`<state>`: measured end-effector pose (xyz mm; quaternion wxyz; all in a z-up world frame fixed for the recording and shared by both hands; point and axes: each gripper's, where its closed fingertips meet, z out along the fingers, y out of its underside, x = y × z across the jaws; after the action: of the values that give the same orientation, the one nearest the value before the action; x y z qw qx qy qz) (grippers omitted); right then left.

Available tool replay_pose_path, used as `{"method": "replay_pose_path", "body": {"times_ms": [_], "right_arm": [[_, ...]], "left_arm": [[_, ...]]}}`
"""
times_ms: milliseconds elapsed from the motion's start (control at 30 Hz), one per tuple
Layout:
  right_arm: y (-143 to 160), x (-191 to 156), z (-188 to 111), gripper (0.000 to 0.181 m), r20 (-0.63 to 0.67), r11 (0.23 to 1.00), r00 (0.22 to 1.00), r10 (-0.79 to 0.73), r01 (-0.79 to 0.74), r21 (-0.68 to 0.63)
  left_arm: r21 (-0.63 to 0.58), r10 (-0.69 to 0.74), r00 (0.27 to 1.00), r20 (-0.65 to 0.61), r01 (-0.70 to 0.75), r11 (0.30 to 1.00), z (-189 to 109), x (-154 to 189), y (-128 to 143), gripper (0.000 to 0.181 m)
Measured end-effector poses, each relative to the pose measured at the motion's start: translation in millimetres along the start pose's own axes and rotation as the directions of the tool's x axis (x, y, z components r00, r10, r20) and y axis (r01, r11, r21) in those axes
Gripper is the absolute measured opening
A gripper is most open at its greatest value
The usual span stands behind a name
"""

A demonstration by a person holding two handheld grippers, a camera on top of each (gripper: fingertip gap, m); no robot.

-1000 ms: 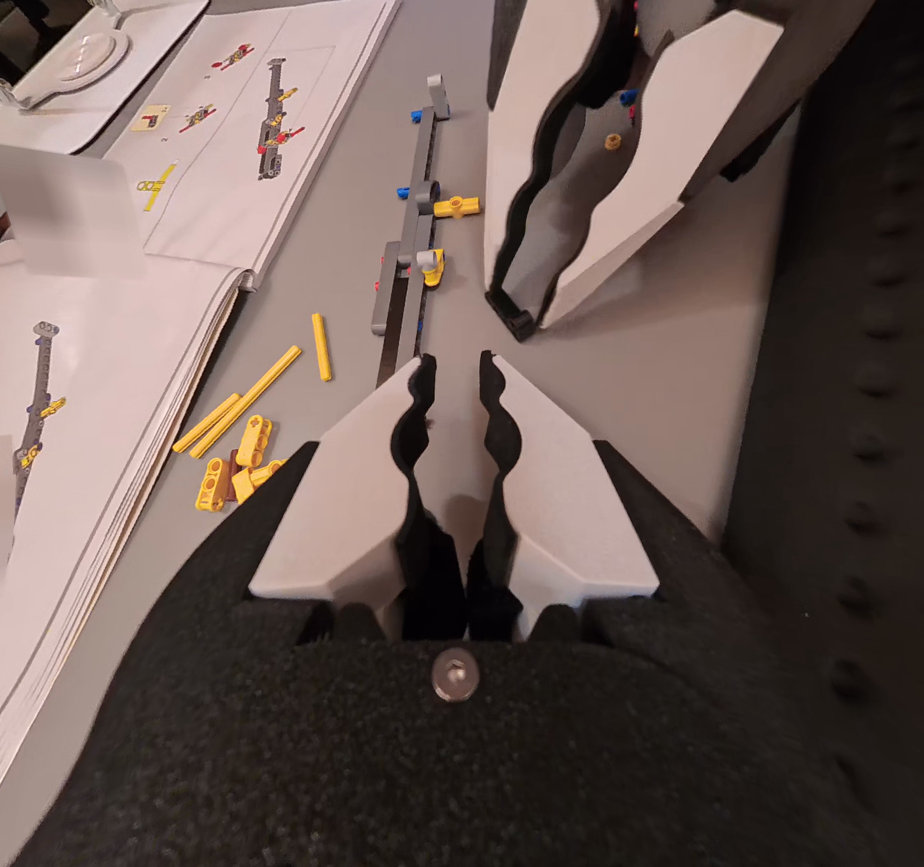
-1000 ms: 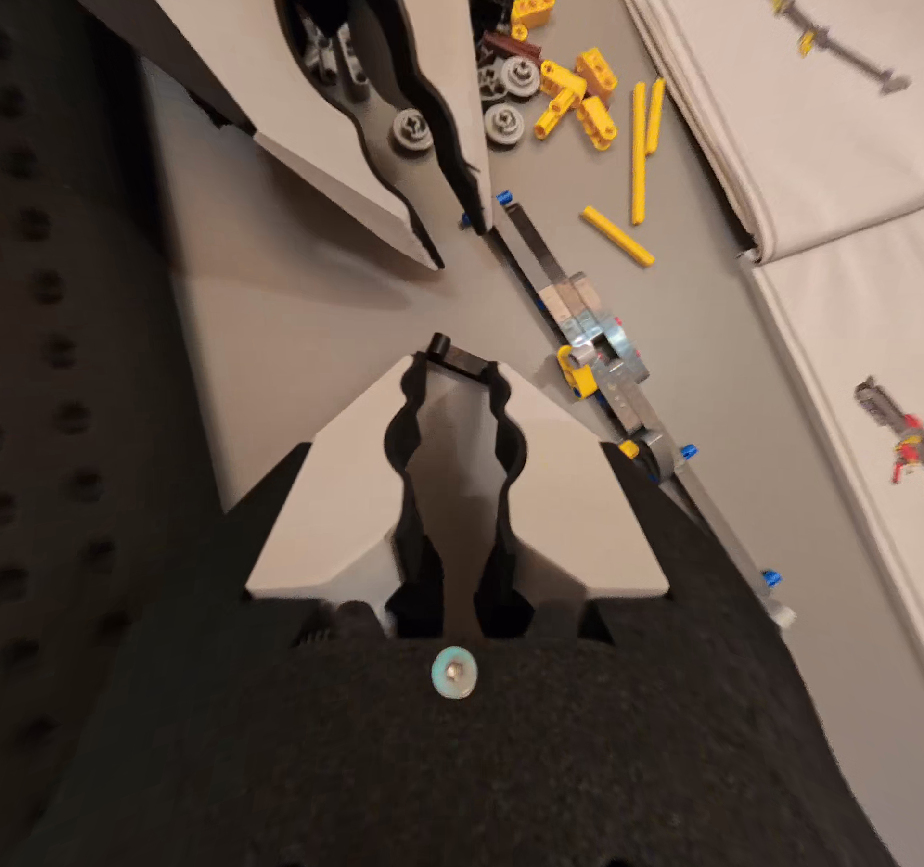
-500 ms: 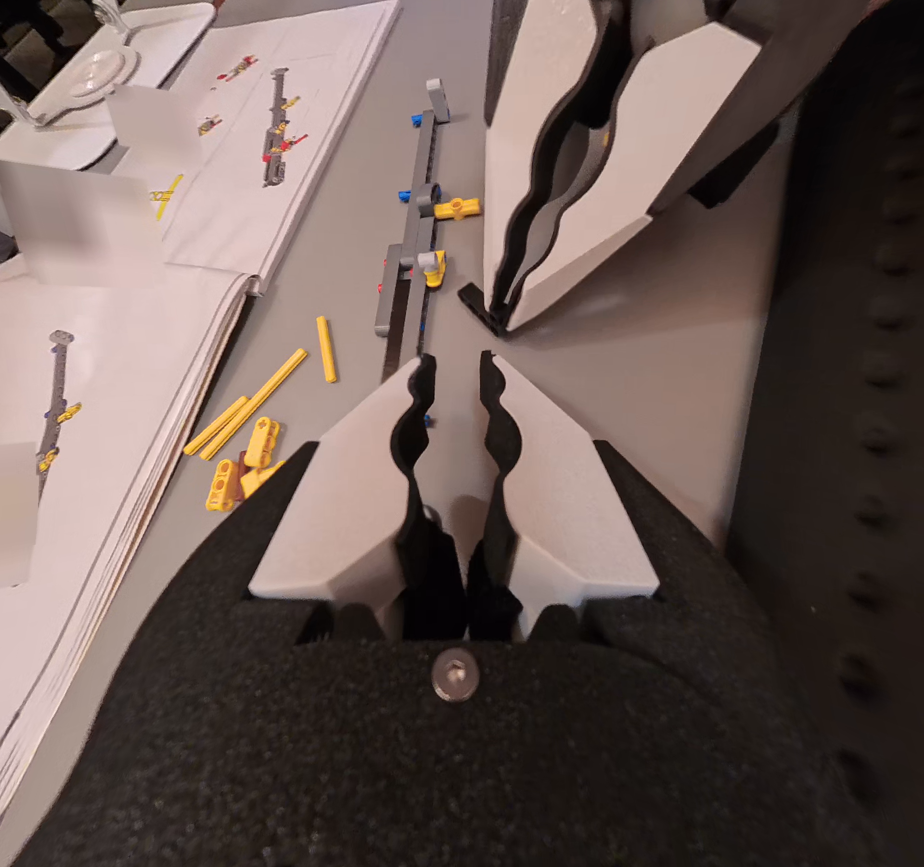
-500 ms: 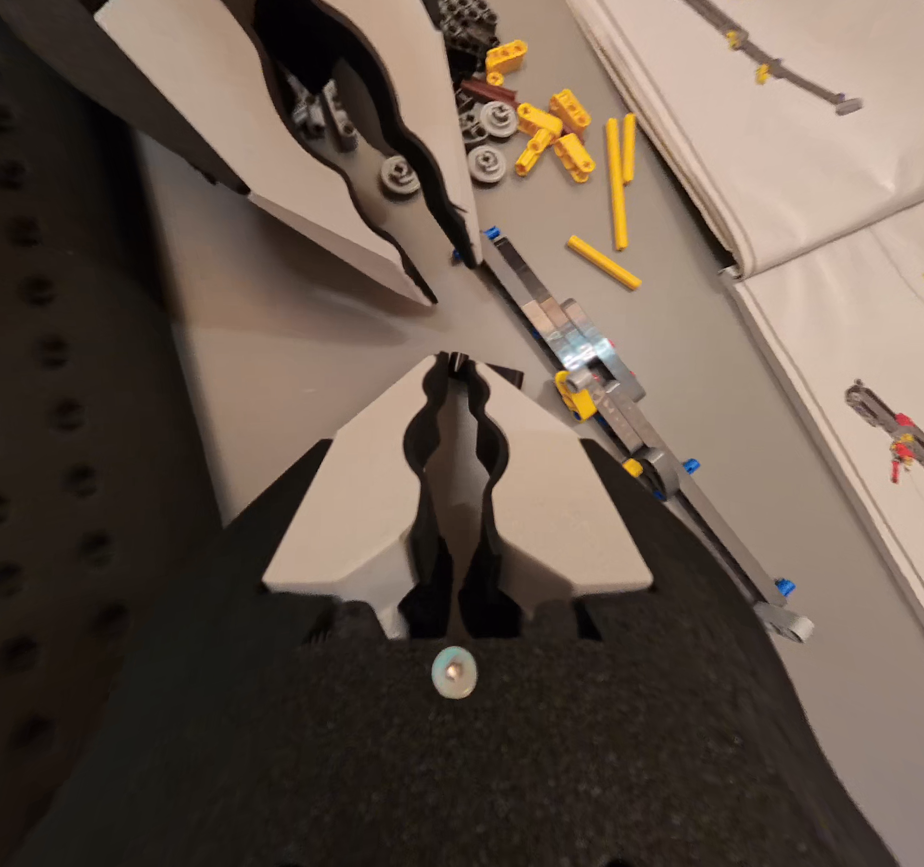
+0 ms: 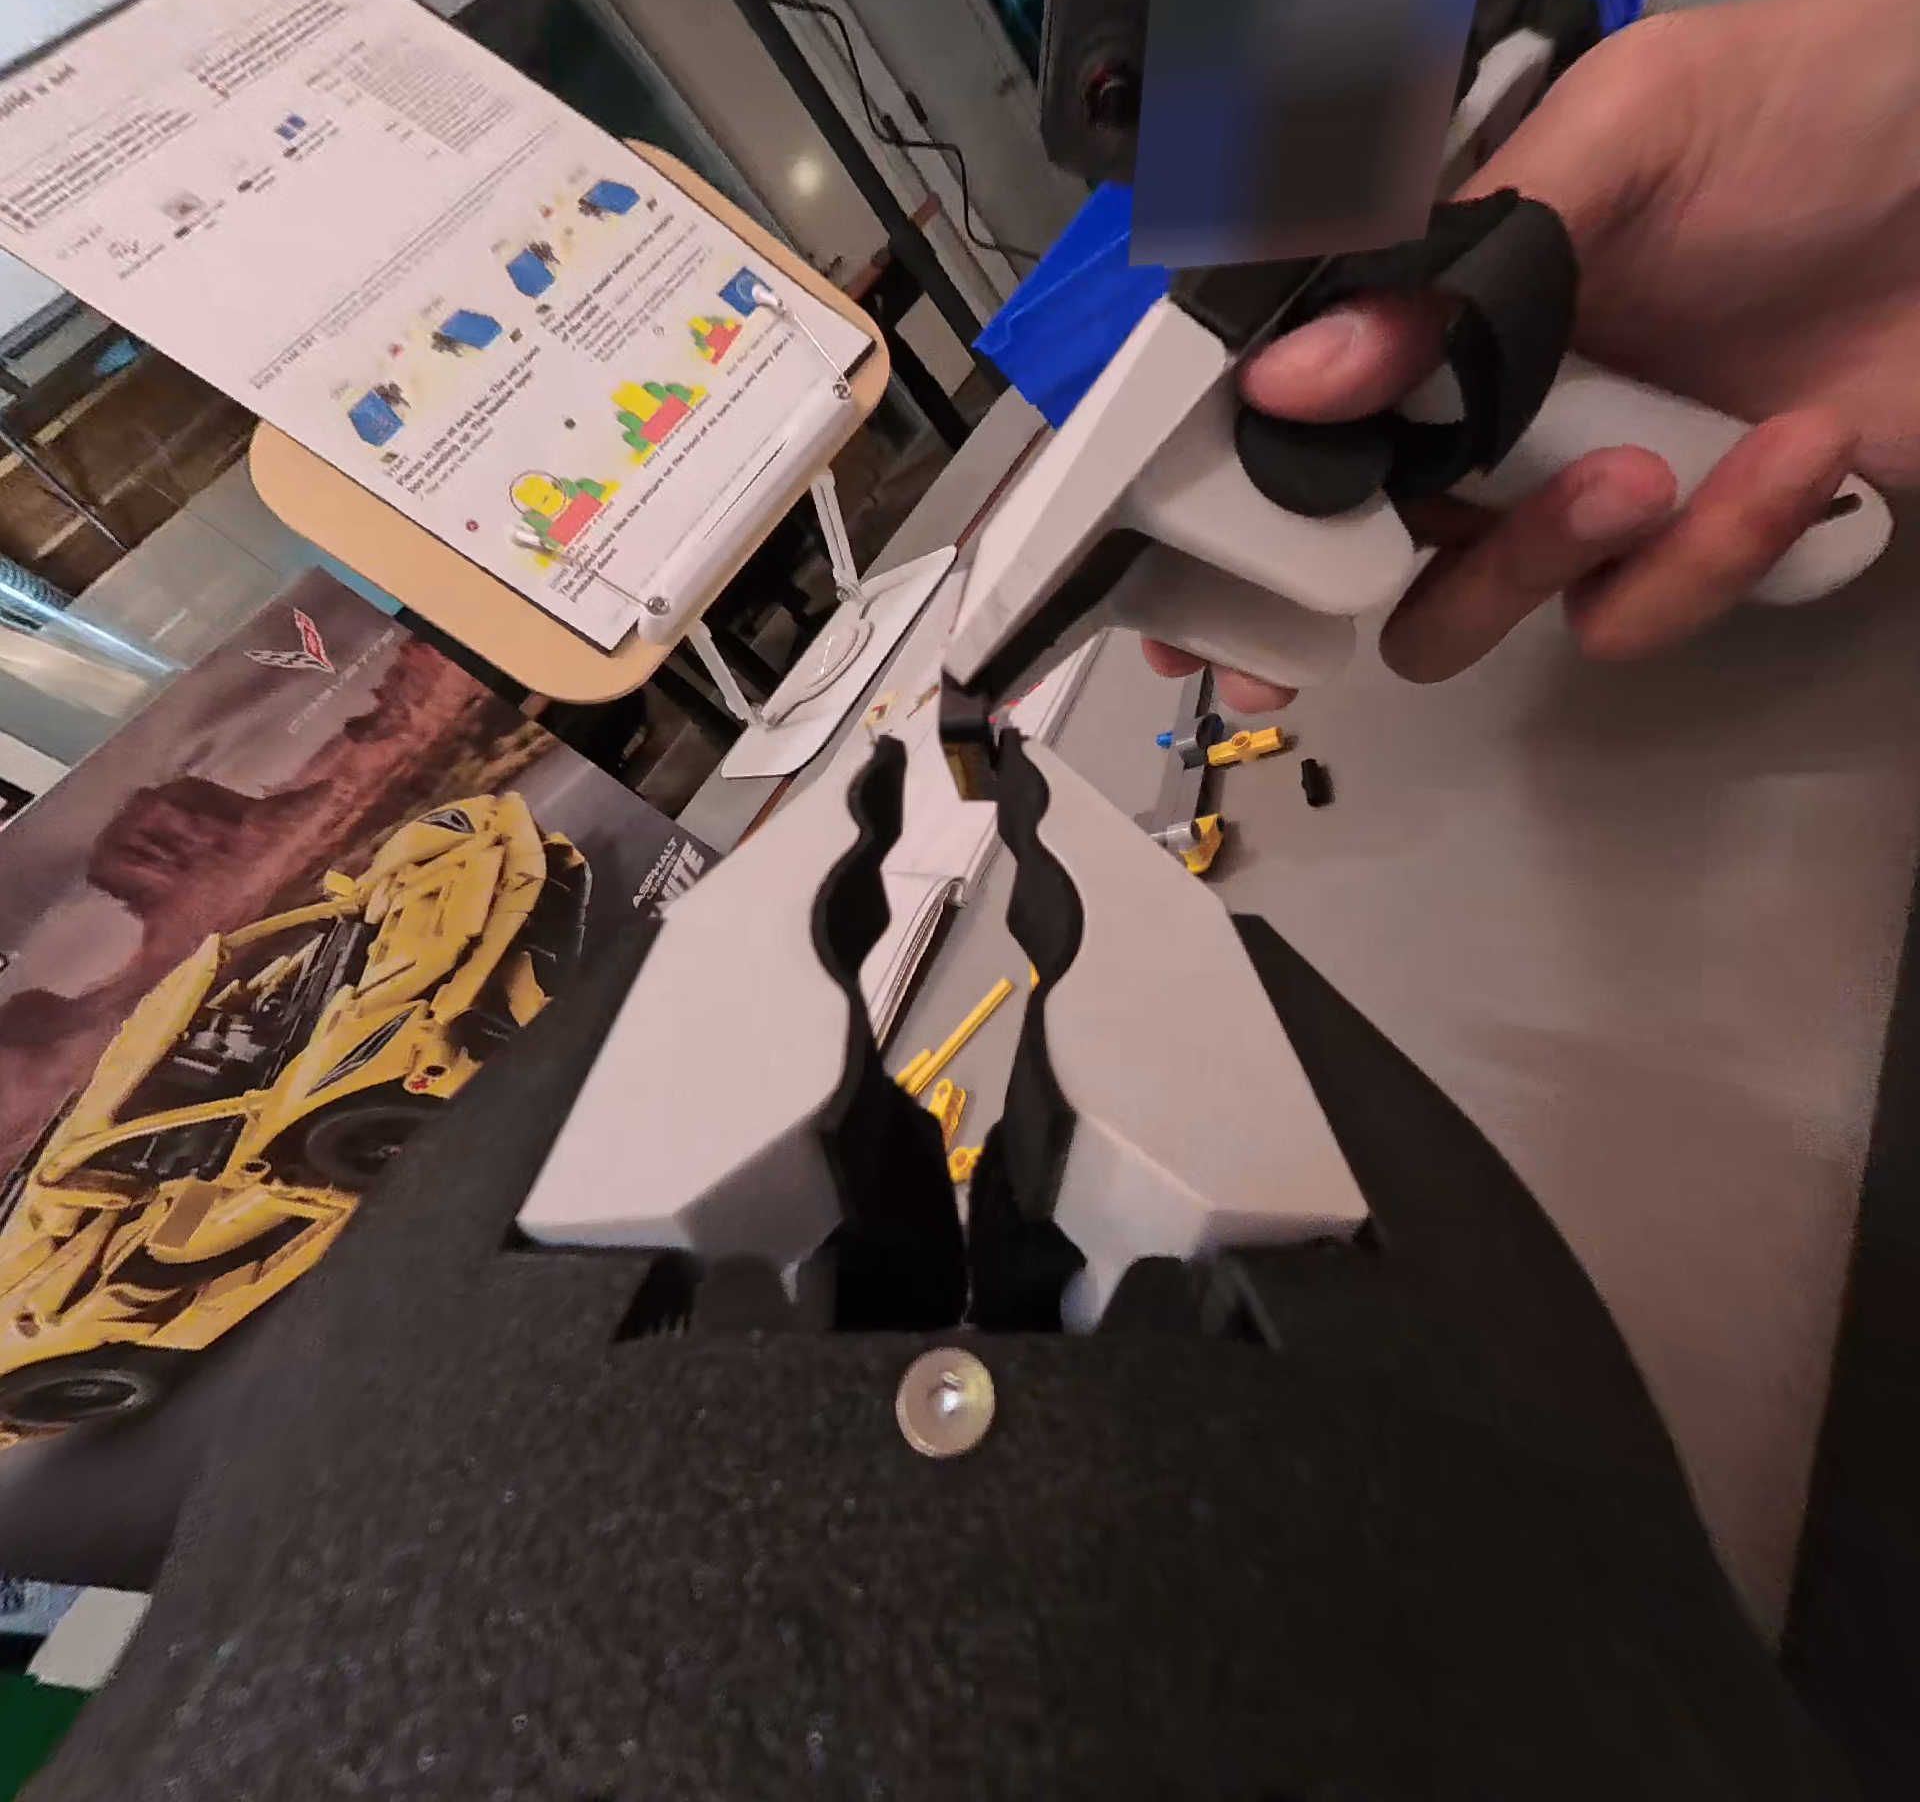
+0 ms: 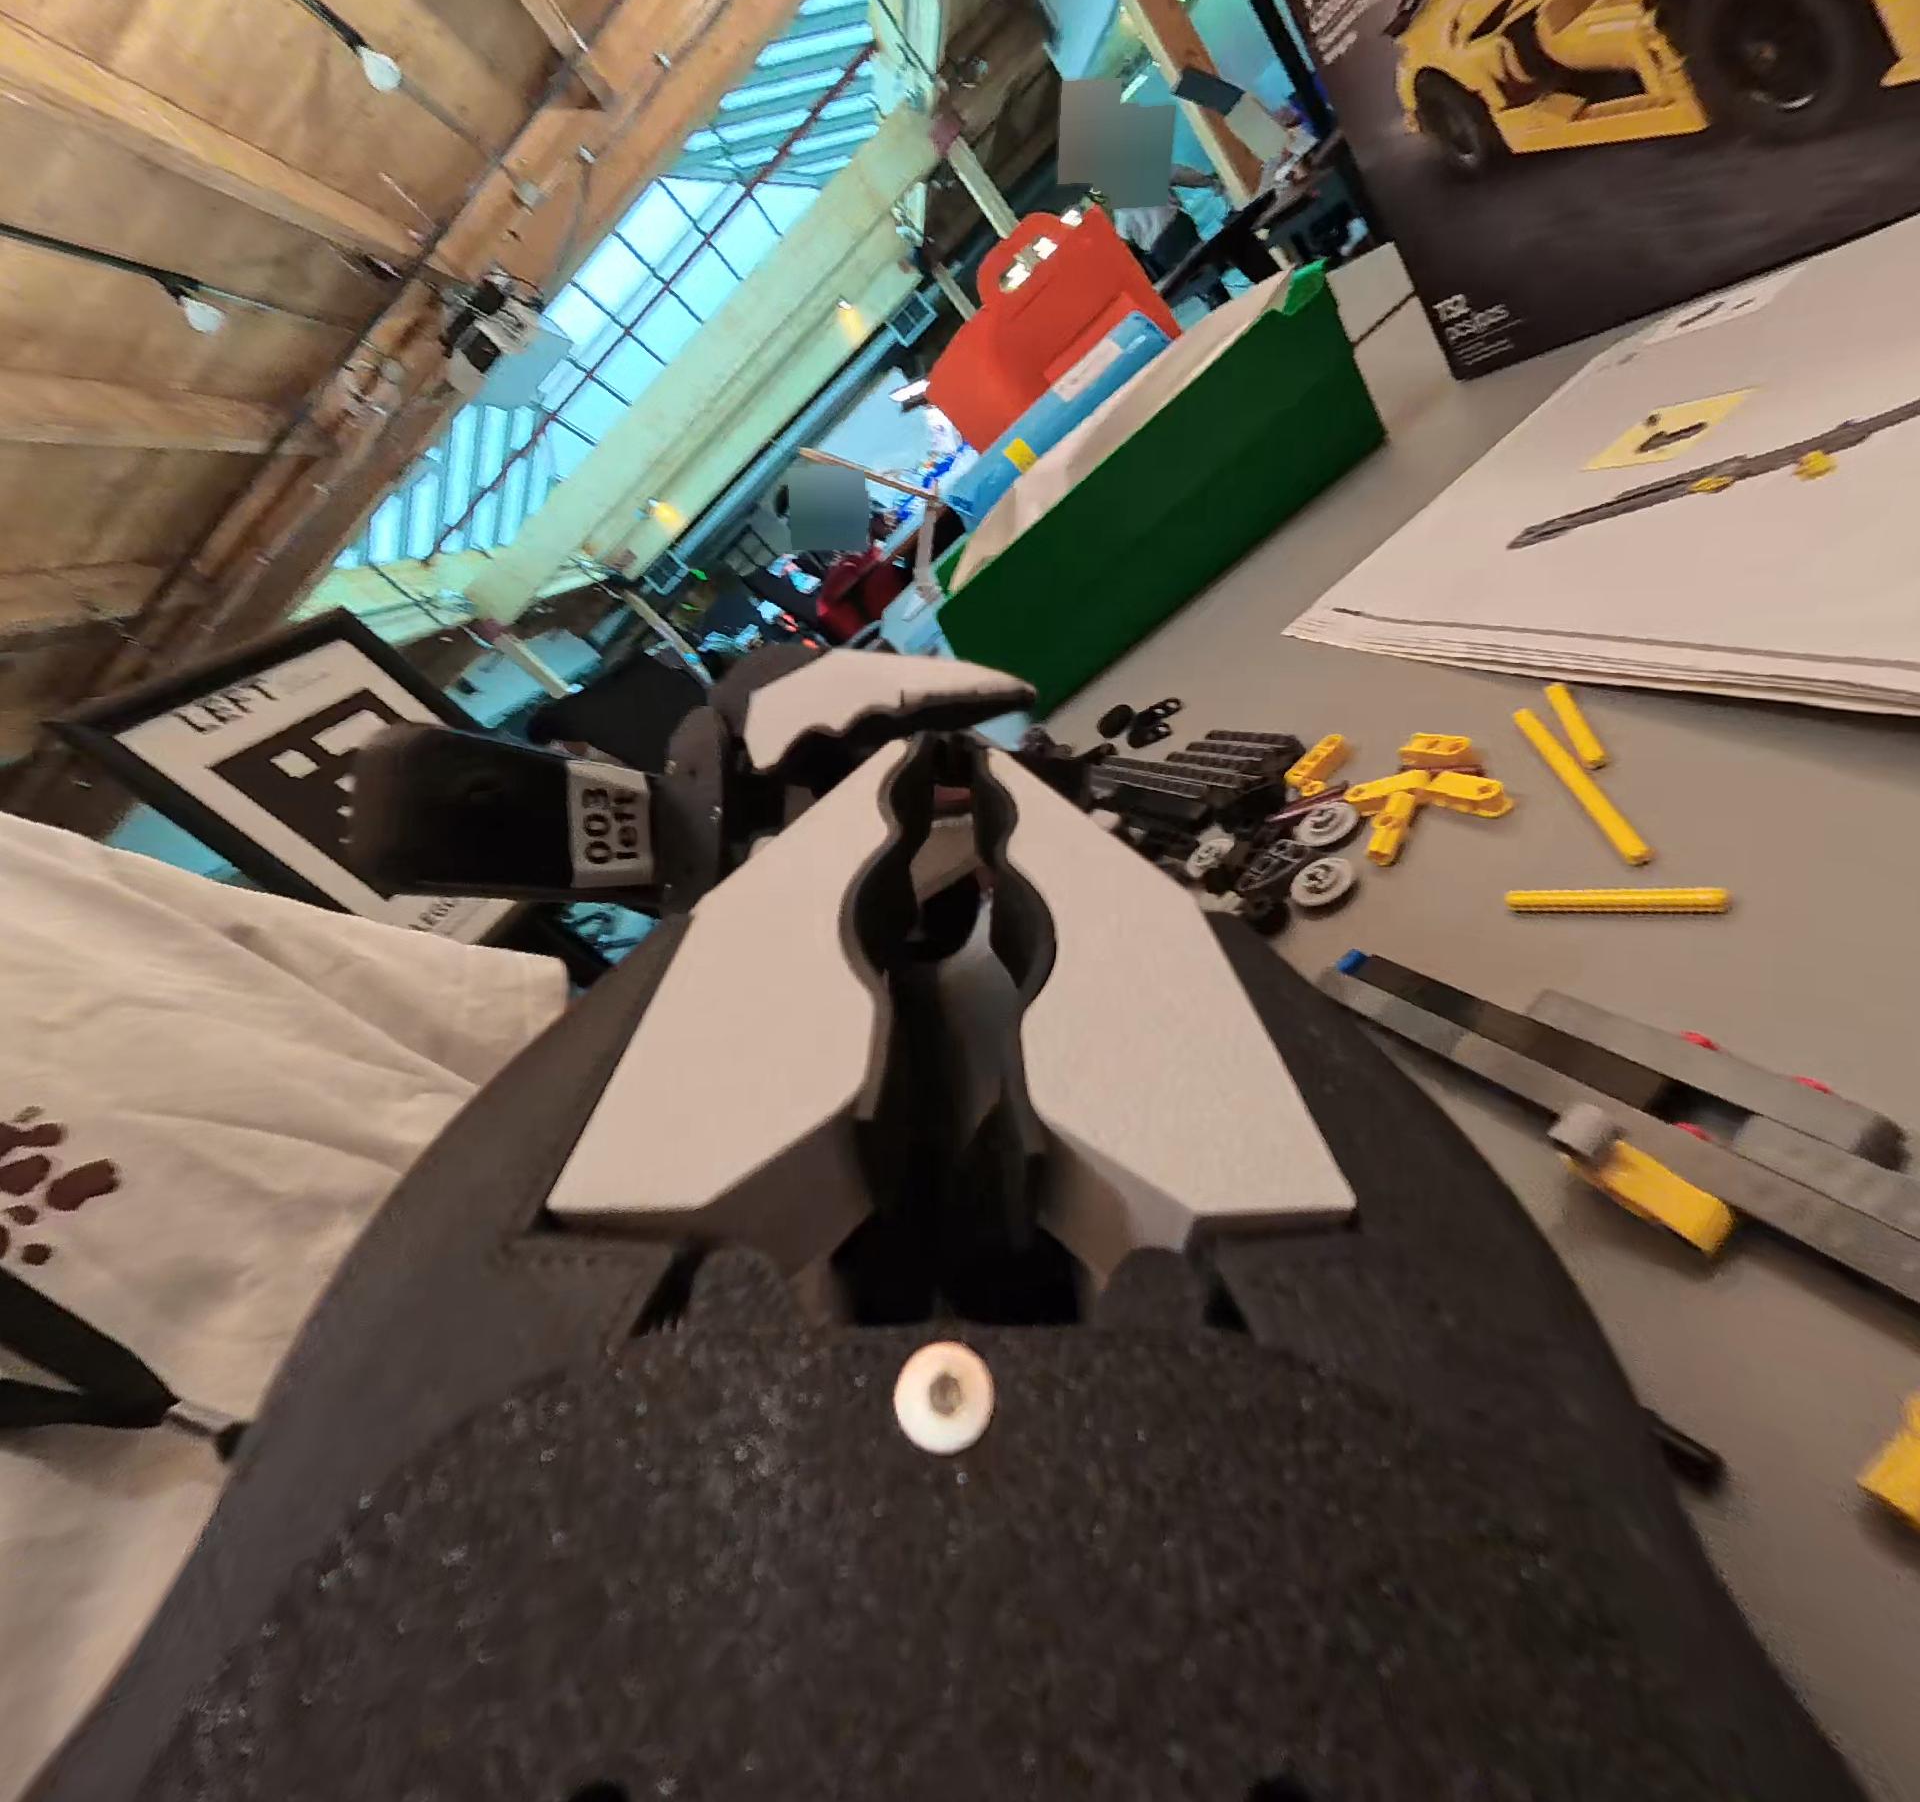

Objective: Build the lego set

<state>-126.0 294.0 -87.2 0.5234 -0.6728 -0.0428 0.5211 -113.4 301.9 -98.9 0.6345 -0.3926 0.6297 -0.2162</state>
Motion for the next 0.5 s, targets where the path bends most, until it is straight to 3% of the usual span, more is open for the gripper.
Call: {"method": "replay_pose_path", "body": {"times_ms": [100, 300, 500], "right_arm": [[3.6, 3.8, -0.8, 0.006, -0.019, 1.000, 1.000, 0.004, -0.005, -0.012], [9.9, 15.9, 0.6, 0.006, -0.188, 0.969, 0.951, -0.244, 0.232, -0.086], [8.6, 16.7, 0.2, 0.006, -0.190, 0.972, 0.953, -0.234, 0.224, -0.074]], "left_arm": [[0.001, 0.046, 0.999, 0.001, -0.046, 0.999, 0.0, 4.1, -1.3, 0.014], [-0.107, 0.135, 0.990, 0.036, -0.131, 0.986, 8.0, 7.8, 10.8, 0.007], [-0.121, 0.140, 0.988, 0.059, -0.132, 0.984, 9.1, 6.0, 10.9, 0.008]]}}
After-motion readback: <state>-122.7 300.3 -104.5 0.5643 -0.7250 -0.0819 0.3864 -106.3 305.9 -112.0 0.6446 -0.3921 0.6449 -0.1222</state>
